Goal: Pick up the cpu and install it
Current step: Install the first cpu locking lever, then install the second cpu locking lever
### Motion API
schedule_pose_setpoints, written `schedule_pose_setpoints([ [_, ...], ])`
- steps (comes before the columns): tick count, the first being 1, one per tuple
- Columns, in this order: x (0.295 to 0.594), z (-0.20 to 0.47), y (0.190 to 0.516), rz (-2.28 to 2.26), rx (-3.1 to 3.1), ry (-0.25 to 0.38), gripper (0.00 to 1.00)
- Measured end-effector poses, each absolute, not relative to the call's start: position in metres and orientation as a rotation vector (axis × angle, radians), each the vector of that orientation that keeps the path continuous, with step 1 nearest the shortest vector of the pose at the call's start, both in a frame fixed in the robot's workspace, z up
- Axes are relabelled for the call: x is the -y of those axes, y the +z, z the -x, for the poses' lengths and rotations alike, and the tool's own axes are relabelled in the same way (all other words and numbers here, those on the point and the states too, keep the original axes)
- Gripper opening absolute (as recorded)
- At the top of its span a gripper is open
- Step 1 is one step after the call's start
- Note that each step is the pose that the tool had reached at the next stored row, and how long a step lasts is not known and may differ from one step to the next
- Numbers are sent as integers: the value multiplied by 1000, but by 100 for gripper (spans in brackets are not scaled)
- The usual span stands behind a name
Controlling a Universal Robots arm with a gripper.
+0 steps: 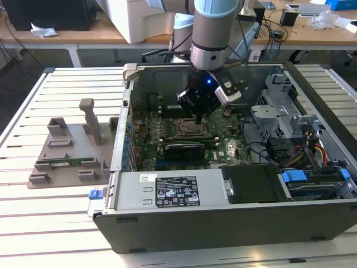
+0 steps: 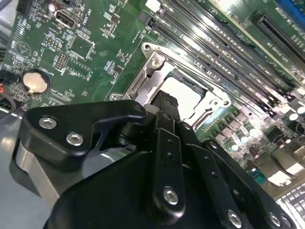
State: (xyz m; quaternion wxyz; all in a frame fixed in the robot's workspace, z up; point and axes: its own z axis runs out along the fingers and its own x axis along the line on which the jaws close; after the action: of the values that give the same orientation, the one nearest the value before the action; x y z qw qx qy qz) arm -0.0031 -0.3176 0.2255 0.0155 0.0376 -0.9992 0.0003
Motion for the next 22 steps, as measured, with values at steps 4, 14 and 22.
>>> schedule_pose_setpoints([
  [4,318,3,245,-117,3108,10,11],
  [14,318,3,271,-117,3108,13,11],
  [22,318,3,271,-117,3108,13,11],
])
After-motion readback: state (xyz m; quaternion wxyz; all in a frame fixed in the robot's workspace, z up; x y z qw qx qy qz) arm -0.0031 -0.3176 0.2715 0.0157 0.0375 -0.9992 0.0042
